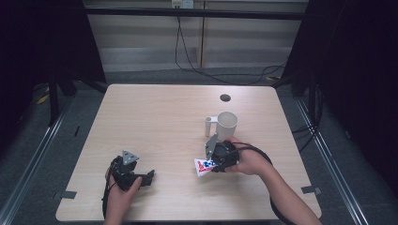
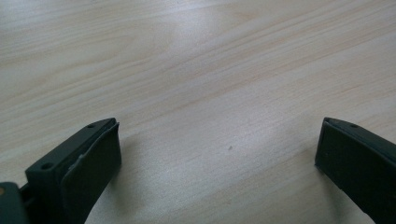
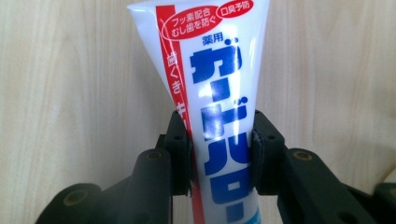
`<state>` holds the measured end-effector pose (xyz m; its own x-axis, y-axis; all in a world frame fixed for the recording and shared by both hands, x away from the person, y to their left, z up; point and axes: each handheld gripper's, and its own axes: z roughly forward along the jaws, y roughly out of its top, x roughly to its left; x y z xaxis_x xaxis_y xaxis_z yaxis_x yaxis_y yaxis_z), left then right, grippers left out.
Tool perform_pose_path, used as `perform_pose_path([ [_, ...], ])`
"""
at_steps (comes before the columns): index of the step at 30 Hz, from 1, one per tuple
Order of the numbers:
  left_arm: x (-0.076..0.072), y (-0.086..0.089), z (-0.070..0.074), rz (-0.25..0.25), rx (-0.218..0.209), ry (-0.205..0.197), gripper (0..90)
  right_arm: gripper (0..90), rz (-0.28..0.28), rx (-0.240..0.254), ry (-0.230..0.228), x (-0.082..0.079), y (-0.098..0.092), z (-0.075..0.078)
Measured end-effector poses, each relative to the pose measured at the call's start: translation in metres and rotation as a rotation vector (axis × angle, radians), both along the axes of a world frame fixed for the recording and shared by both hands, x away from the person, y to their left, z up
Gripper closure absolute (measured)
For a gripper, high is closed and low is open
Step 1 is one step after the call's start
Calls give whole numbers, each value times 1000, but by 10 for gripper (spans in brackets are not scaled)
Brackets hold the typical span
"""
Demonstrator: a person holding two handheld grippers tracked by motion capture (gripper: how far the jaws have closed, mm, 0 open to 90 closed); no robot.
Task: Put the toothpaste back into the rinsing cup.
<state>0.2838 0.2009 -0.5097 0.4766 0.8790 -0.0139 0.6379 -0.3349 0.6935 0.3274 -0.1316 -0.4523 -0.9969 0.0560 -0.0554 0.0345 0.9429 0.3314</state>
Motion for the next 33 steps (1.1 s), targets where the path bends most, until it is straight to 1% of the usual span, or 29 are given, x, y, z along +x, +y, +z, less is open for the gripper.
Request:
perform_pose_path([
  [2, 0, 0, 0, 0, 0, 0, 0, 661, -11, 42, 3, 0, -4, 2],
  [4, 0, 0, 0, 0, 0, 0, 0, 660, -35, 76, 12, -1, -8, 4],
  [8, 0, 0, 0, 1, -3, 0, 0, 659, -83, 122, 28, -1, -18, 7],
  [11, 0, 0, 0, 0, 0, 0, 0, 659, -108, 191, 37, 0, -27, 7],
  [13, 0, 0, 0, 0, 0, 0, 0, 659, -128, 229, 44, 0, -33, 7],
  [20, 0, 0, 0, 0, 0, 0, 0, 658, -201, 311, 53, -1, -47, 12],
  [23, 0, 0, 0, 0, 0, 0, 0, 658, -231, 350, 50, -2, -51, 15],
  [24, 0, 0, 0, 1, -3, -1, 0, 658, -248, 361, 58, -3, -53, 16],
  [25, 0, 0, 0, 0, 0, 0, 0, 658, -251, 372, 53, -2, -54, 16],
  [27, 0, 0, 0, 1, 1, 0, 0, 658, -279, 397, 57, -3, -57, 17],
  [33, 0, 0, 0, 0, 0, 0, 0, 658, -319, 458, 49, -3, -63, 23],
])
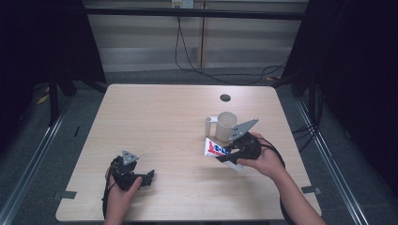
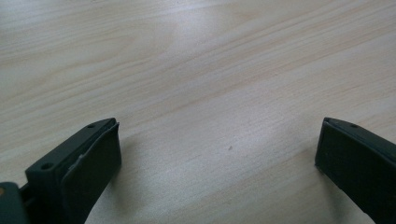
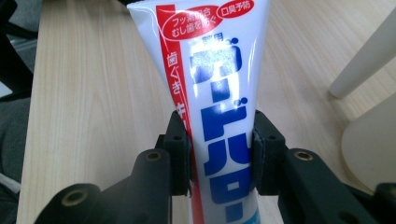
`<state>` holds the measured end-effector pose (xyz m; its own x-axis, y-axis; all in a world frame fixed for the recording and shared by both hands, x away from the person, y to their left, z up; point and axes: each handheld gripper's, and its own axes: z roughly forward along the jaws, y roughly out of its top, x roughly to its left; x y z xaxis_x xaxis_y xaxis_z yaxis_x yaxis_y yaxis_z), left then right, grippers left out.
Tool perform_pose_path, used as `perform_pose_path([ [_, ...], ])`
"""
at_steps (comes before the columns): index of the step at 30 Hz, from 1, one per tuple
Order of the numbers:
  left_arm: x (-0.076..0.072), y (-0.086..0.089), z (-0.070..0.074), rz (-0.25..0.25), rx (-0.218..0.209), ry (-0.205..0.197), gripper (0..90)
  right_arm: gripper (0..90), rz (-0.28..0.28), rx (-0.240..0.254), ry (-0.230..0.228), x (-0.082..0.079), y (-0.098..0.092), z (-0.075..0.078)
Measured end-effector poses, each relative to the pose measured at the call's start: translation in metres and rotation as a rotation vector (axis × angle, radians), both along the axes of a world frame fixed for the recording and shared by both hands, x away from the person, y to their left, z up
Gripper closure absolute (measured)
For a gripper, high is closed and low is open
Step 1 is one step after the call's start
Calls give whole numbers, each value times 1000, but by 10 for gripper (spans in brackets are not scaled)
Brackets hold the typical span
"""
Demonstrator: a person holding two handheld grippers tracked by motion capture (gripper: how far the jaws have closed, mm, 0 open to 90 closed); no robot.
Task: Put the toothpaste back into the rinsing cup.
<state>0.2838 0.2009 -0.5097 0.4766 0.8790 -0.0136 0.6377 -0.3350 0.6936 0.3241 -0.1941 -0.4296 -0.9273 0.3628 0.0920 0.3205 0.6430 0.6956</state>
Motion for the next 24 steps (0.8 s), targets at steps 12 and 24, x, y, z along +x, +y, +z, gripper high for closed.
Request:
perform_pose_path([
  [12, 0, 0, 0, 0, 0, 0, 0, 659, -74, 130, -17, 0, -12, 13],
  [24, 0, 0, 0, 0, 0, 0, 0, 660, -137, 196, -37, 1, -19, 21],
])
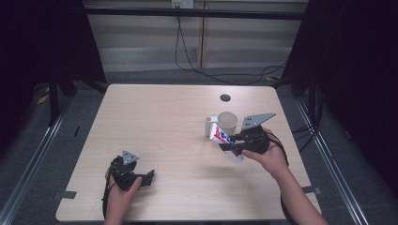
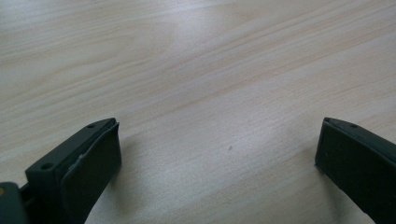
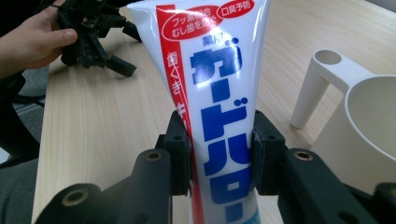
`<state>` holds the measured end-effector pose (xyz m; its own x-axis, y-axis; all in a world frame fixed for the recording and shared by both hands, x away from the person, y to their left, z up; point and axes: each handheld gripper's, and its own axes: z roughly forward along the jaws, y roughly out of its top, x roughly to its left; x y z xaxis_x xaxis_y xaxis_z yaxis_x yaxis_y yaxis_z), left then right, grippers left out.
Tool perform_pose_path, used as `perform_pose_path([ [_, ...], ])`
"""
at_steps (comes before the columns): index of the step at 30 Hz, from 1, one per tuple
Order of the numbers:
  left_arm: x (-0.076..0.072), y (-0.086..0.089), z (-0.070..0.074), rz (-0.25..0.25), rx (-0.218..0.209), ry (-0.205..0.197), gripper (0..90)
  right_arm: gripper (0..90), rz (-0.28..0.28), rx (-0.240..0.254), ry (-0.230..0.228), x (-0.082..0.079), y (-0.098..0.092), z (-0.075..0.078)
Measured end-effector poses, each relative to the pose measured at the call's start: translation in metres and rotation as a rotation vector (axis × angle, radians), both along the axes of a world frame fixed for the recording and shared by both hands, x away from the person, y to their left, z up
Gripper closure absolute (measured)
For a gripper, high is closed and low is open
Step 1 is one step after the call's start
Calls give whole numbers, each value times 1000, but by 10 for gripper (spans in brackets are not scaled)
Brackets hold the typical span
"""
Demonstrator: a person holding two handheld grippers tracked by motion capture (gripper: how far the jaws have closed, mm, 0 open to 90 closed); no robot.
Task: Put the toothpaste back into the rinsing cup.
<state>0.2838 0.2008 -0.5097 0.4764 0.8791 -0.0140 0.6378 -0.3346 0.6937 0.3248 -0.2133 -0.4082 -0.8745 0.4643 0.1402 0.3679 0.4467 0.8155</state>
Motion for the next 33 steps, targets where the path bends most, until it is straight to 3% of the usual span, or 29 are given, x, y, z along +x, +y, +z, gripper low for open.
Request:
perform_pose_path([
  [33, 0, 0, 0, 0, 1, 1, 0, 660, -175, 89, -63, 6, -12, 24],
])
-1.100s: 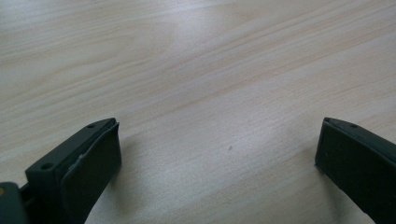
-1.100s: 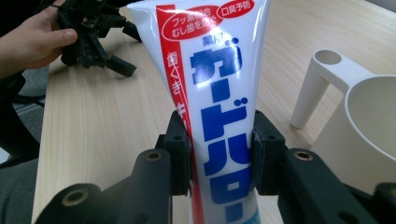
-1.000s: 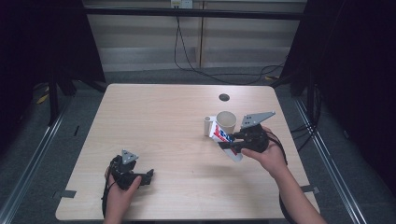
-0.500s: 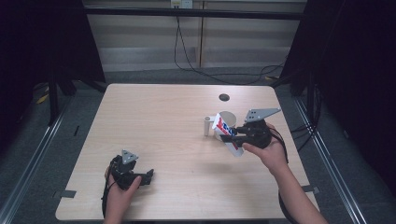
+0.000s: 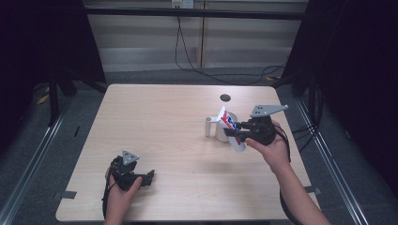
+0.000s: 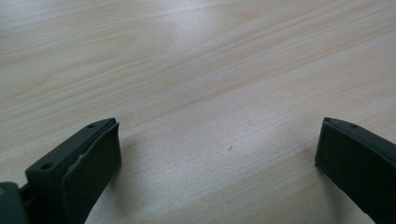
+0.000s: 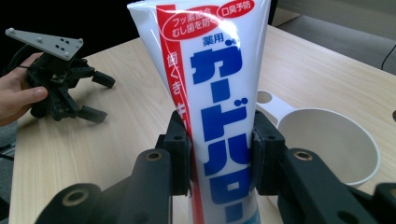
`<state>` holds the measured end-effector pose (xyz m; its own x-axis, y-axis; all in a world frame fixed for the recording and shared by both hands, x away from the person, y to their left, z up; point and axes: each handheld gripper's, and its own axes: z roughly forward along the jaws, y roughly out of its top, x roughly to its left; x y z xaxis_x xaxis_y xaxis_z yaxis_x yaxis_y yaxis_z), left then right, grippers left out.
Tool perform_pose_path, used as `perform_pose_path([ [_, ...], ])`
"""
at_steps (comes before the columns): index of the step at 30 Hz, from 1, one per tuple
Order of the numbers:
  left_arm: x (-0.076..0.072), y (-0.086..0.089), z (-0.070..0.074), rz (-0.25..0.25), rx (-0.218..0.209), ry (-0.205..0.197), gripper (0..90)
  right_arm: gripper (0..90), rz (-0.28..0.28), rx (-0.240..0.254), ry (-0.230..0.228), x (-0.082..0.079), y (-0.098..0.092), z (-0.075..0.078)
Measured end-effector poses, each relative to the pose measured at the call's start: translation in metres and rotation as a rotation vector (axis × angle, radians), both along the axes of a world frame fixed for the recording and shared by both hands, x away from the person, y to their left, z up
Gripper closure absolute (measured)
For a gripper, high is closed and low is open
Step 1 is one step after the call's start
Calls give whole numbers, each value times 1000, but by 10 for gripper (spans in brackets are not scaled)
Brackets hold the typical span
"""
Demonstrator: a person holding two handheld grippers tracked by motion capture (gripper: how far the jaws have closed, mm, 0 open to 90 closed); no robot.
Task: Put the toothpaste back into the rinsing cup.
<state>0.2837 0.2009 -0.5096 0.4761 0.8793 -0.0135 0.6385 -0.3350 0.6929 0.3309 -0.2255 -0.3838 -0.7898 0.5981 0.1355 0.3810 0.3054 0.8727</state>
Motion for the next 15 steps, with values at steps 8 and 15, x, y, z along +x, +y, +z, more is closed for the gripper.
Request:
perform_pose_path([
  [8, 0, 0, 0, -1, 0, -1, 0, 661, -39, 44, -9, 2, -3, 3],
  [15, 0, 0, 0, 0, -1, -1, 0, 665, -78, 81, -28, 4, -6, 7],
])
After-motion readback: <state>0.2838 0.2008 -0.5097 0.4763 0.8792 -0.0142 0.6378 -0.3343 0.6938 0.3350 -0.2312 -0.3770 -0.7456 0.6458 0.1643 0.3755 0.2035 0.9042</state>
